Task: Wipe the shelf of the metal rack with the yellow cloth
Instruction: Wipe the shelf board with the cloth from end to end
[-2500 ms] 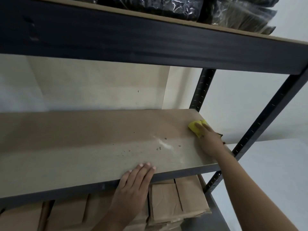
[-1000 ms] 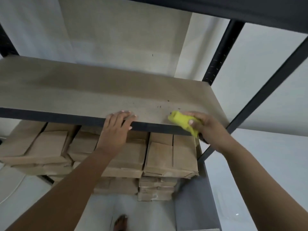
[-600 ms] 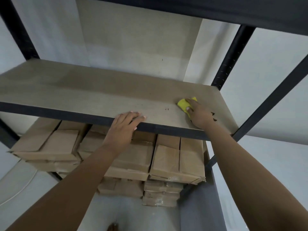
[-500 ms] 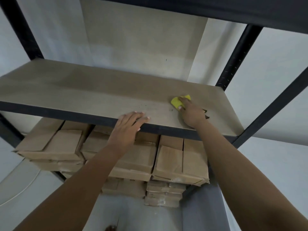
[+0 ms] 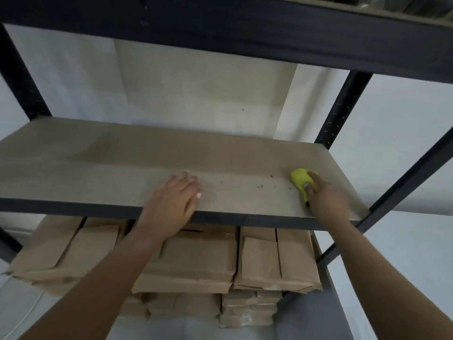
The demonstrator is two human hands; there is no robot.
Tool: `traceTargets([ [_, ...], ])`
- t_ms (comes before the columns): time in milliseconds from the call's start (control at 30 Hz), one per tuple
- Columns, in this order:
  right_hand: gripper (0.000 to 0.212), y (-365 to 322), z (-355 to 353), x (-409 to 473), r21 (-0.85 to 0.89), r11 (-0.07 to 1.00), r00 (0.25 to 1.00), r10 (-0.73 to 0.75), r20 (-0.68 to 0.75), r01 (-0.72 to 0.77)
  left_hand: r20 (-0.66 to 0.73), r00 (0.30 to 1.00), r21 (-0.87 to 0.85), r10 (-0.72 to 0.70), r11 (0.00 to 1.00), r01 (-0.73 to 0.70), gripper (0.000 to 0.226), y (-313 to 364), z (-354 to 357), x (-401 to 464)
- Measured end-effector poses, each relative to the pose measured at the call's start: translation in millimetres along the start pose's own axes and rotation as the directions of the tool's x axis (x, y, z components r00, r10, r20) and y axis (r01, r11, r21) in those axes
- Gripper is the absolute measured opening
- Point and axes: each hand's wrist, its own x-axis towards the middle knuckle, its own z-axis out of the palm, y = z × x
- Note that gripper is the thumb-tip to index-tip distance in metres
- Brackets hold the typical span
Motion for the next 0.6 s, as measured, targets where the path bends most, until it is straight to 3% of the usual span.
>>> traceTargets([
  [133,0.053,-9,11,35,-0.05,0.999,0.999,0.002,0.045,0.0,0.09,0.99,0.0,-0.105,0.994,0.105,0.06,-41,-4,22],
  [233,0.05,-60,33,42,-0.125,0.972,0.964,-0.168,0.207,0.197,0.135,0.977,-0.038,-0.165,0.984,0.171,0.066,-48,4,24],
  [367,0.047,-125,63,2,0.081,0.921,0.898,-0.389,0.206,0.38,0.112,0.978,-0.06,-0.175,0.981,0.182,0.062,-49,8,25],
  [500,0.043,-124,57,-22,0.249,0.809,0.79,-0.581,0.195,0.533,0.099,0.983,-0.043,-0.155,0.986,0.16,0.057,-50,7,22],
  [533,0.041,-114,53,-13,0.259,0.809,0.793,-0.578,0.192,0.527,0.111,0.983,-0.033,-0.146,0.988,0.151,0.057,-51,7,22],
  [600,0.037,-93,45,17,0.234,0.866,0.869,-0.478,0.129,0.442,0.133,0.983,-0.023,-0.129,0.991,0.133,0.057,-51,7,23],
])
